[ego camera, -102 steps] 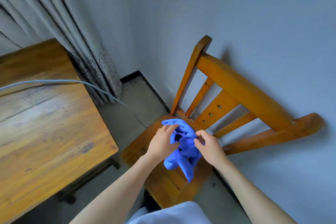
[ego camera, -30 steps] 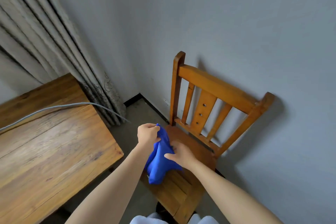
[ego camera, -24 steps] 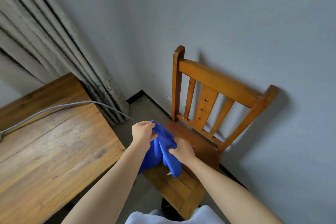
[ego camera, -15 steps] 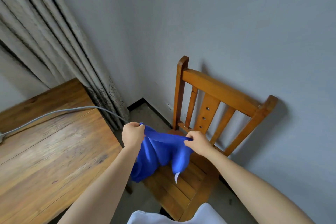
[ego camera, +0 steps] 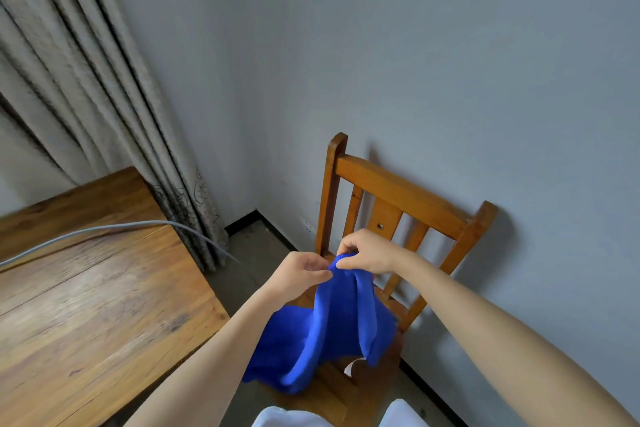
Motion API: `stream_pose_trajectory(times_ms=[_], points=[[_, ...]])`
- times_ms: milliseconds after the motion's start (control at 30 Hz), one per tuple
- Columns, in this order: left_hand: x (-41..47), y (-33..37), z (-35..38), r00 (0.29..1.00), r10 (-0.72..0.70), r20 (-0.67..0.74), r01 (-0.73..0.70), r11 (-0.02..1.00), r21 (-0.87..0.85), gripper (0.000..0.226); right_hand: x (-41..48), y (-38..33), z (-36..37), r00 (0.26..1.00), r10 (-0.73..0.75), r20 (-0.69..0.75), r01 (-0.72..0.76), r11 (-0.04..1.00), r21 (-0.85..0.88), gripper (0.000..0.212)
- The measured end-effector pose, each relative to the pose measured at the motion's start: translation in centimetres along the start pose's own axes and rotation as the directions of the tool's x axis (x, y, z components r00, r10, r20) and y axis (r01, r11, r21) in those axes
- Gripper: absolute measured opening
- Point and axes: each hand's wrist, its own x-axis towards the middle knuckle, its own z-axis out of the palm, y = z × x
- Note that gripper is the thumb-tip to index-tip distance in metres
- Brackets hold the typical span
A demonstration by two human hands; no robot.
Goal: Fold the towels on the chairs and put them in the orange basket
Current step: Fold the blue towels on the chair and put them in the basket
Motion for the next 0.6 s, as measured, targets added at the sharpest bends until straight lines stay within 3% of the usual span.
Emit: stream_pose_trajectory(times_ms=[100, 333, 467, 600], points=[[-0.4, 0.2, 0.2, 0.997, 0.05, -0.058, -0.049, 0.999, 0.015, 0.009, -0.5, 0.9, -0.1, 0.999, 0.047, 0.013, -0.047, 0.999, 0.021, 0.013], [-1.4, 0.7, -2.4, 0.974, 0.091, -0.207, -0.146, 0.953, -0.266, 0.019, -2.4, 5.7, 0.5, 0.966, 0.254, -0.038, -0.243, 0.952, 0.185, 0.009], [-1.4, 0.0, -3.7, 0.966, 0.047, -0.256, -0.104, 0.971, -0.216, 0.021, -2.9, 4.5, -0.7, 0.952, 0.236, -0.196, -0.154, 0.92, 0.36, 0.019], [-1.5, 0.3, -3.2, 0.98, 0.076, -0.183, -0.092, 0.992, -0.082, 0.018, -2.3, 0.6, -2.1, 0.972, 0.053, -0.229, 0.021, 0.951, 0.308, 0.003]])
